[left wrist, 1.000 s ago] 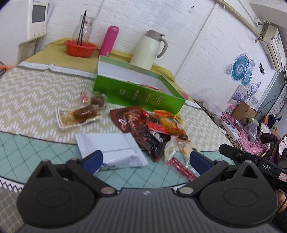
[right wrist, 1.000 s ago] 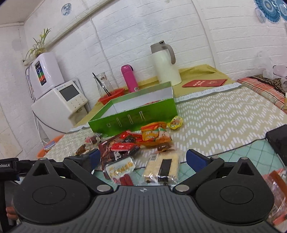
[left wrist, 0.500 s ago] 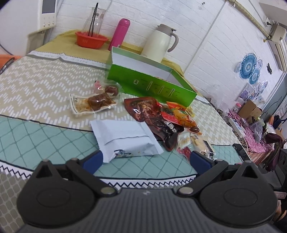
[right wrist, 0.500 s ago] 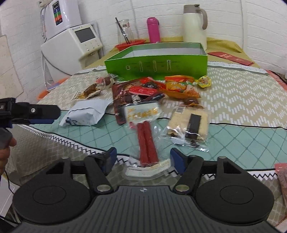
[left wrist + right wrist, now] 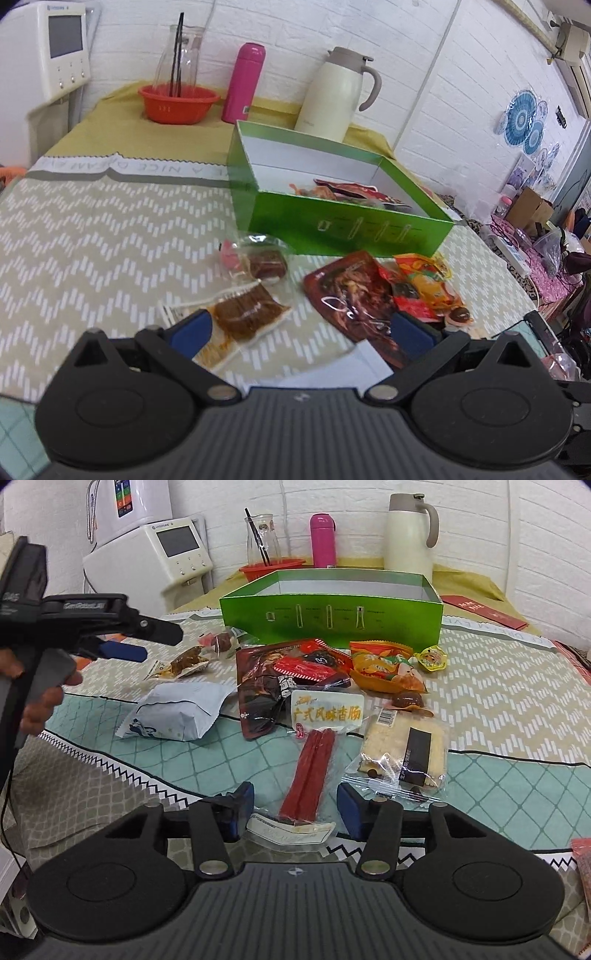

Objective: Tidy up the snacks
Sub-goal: 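Move the left tool back over the remaining snack pile, then grasp the brown jerky bag with the left tool while the right tool grasps the red sausage pack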

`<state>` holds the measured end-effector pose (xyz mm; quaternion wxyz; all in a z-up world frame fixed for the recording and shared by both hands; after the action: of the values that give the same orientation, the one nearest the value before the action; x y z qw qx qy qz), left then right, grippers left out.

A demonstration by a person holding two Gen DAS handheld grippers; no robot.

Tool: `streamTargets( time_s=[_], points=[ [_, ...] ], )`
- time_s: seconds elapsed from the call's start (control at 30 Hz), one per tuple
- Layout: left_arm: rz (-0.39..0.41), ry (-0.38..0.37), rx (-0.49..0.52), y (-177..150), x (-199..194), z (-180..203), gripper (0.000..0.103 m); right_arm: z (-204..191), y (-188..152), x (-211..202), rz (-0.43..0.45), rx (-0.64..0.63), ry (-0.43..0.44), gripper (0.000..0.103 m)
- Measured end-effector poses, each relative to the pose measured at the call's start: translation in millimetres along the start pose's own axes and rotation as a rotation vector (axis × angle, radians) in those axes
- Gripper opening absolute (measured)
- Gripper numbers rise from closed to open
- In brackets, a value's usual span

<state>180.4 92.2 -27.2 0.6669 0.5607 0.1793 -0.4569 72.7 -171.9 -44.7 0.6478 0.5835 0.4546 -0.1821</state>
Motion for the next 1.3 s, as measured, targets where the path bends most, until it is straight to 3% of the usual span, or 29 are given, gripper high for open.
streamTargets(
  time_s=[0.13, 0.2, 0.23, 0.3, 0.33, 0.47, 0.53, 0.57, 0.63, 0.67, 0.7, 0.77, 0.83, 0.97, 1.1, 1.27, 1.3],
  points=[
    [-0.047, 0.02, 0.041, 18, 23, -12, 0.1, 3, 0, -1, 0.001, 0.019, -0.004, 0.085],
    [-0.086, 0.012, 0.049, 19, 28, -14, 0.068, 4, 0, -1, 0.001, 0.026, -0.008, 0.085],
    [-0.105, 0.011, 0.051, 17, 30, -14, 0.064, 4, 1, -1, 0.0, 0.026, -0.01, 0.085],
    [-0.128, 0.01, 0.067, 12, 31, -11, 0.045, 3, 2, 1, -0.001, 0.021, -0.018, 0.085],
    [-0.144, 0.025, 0.071, 8, 31, -9, 0.042, 3, 3, 2, 0.0, 0.02, -0.02, 0.085],
    [-0.141, 0.036, 0.089, -3, 24, 3, 0.042, 3, 6, 4, -0.003, 0.008, -0.025, 0.086],
    [-0.119, 0.06, 0.113, -1, 22, 8, 0.055, 3, 6, 4, -0.006, 0.006, -0.026, 0.089],
    [-0.107, 0.074, 0.123, 1, 22, 10, 0.068, 2, 6, 4, -0.008, 0.006, -0.026, 0.09],
    [-0.097, 0.078, 0.129, 6, 23, 12, 0.069, 2, 7, 5, -0.007, 0.009, -0.025, 0.094],
    [-0.108, 0.068, 0.13, 8, 26, 12, 0.068, 2, 7, 5, -0.007, 0.009, -0.026, 0.094],
    [-0.118, 0.061, 0.128, 10, 29, 12, 0.058, 1, 7, 5, -0.007, 0.006, -0.031, 0.094],
    [-0.152, 0.057, 0.126, 10, 34, 12, 0.049, 1, 7, 6, -0.009, 0.002, -0.033, 0.093],
    [-0.139, 0.073, 0.136, 8, 34, 13, 0.05, 2, 8, 6, -0.011, -0.001, -0.043, 0.085],
    [-0.141, 0.094, 0.13, 6, 37, 12, 0.055, 3, 10, 8, -0.012, -0.012, -0.043, 0.086],
    [-0.132, 0.12, 0.137, 4, 41, 12, 0.05, 1, 11, 12, 0.0, -0.043, -0.068, 0.086],
    [-0.118, 0.157, 0.146, -1, 39, 16, 0.041, 1, 9, 11, 0.035, -0.05, -0.078, 0.07],
    [-0.114, 0.152, 0.138, -2, 37, 17, 0.041, 2, 9, 8, 0.041, -0.044, -0.071, 0.063]
  ],
)
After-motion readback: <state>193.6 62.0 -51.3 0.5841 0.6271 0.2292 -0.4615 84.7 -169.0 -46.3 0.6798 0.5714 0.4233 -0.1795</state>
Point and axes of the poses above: each gripper's, at about its wrist camera, not at the fingertips, and x roughly the way its jaws point, z to its right, y to its top, the point moved 3 cm from there along x, roughly the way its jaws point, and after that the axes turned 14 degrees about -z, right-handed, at the moved point
